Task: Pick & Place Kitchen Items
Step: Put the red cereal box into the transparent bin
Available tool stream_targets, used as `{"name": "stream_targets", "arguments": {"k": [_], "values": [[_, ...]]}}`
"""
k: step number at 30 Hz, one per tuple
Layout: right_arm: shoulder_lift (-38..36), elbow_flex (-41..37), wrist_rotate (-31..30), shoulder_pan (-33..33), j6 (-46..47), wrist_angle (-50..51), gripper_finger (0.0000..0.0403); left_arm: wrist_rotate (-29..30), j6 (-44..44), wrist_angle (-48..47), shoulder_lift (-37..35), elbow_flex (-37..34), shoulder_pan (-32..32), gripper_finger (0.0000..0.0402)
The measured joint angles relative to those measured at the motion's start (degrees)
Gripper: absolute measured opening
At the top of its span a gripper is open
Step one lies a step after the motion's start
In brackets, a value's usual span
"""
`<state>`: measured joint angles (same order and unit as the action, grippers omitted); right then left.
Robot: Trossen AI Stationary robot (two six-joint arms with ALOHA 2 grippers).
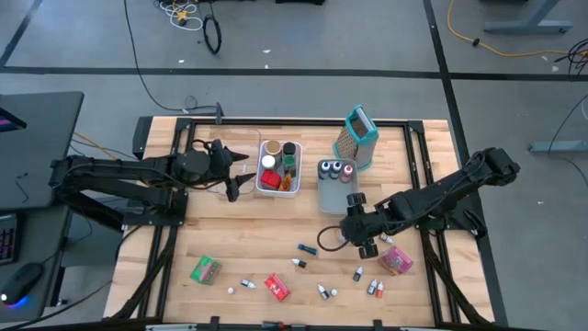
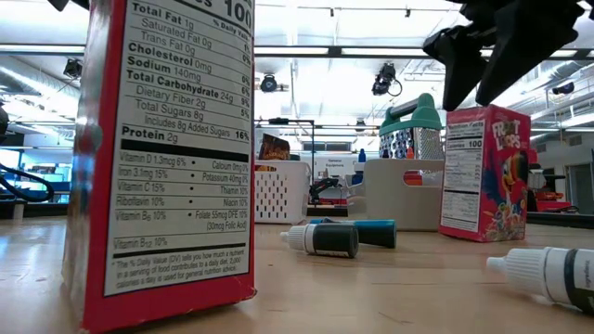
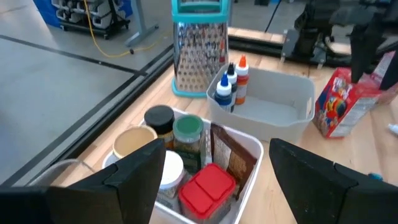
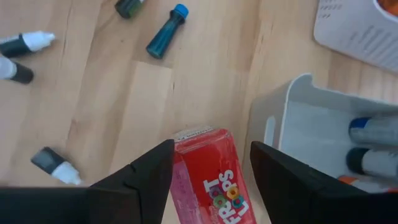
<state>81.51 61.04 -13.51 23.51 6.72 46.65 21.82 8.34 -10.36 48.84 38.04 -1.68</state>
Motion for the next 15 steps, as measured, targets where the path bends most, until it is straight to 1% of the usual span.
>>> {"name": "stream_targets", "arguments": {"k": [4, 8, 13, 15], "values": [[-0.32, 0.00, -0.05, -0.02, -1.88, -0.07, 0.0224, 0.00, -0.11, 1.46, 0.00, 0.02, 0.00, 0.0294], [-1.78, 0.38, 0.49, -0.03, -1.37, 0.92, 0.0224, 0.00, -0.29, 1.48, 0.02, 0.02, -0.01, 0.0294], [-5.11, 1.60, 0.72, -0.02, -1.42, 1.42, 0.0224, 0.02, -0.65, 2.26, 0.02, 0.02, -0.02, 0.0294], [-6.25, 1.60, 1.02, -0.02, -0.80, 3.70, 0.0224, 0.02, -0.66, 2.27, 0.02, 0.02, -0.01, 0.0294]]}}
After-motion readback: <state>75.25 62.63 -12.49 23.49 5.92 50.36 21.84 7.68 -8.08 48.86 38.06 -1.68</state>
